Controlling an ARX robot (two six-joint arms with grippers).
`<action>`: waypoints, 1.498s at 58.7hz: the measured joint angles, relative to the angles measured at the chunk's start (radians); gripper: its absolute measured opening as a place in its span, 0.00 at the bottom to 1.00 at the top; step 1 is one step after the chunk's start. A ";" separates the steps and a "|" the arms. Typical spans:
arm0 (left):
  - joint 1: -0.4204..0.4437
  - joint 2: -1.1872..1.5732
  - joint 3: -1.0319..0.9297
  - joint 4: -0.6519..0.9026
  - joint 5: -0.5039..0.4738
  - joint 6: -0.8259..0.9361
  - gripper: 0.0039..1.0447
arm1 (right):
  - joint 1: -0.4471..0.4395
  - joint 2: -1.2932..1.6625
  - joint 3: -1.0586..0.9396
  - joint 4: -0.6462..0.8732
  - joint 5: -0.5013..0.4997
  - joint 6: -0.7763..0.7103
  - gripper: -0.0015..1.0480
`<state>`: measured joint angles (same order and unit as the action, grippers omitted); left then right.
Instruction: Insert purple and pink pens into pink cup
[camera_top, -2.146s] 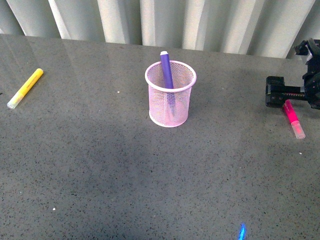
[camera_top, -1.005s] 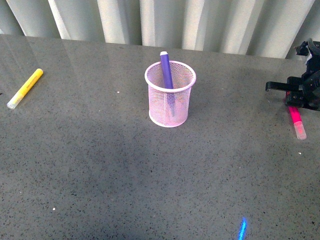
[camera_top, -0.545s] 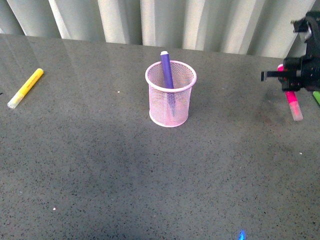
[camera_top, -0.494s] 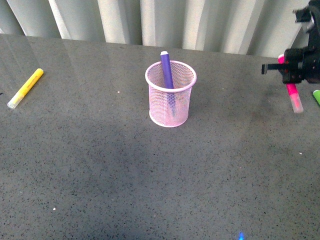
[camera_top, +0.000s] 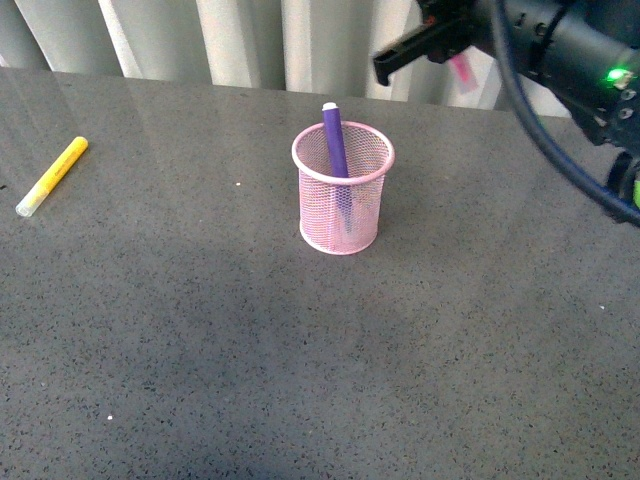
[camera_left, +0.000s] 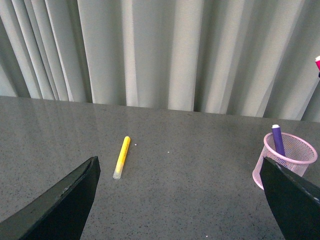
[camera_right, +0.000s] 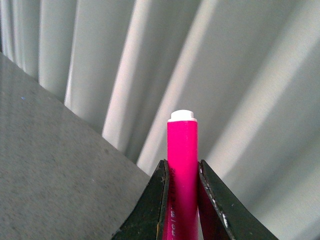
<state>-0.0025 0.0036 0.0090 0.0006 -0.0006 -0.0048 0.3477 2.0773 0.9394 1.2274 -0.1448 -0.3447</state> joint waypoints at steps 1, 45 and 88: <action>0.000 0.000 0.000 0.000 0.000 0.000 0.94 | 0.011 0.008 0.005 0.012 0.001 0.001 0.11; 0.000 0.000 0.000 0.000 0.000 0.000 0.94 | 0.129 0.155 0.144 0.018 0.050 0.201 0.11; 0.000 0.000 0.000 0.000 0.000 0.000 0.94 | 0.139 0.197 0.123 0.034 0.055 0.230 0.11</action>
<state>-0.0025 0.0036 0.0090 0.0006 -0.0006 -0.0048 0.4870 2.2742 1.0622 1.2617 -0.0898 -0.1143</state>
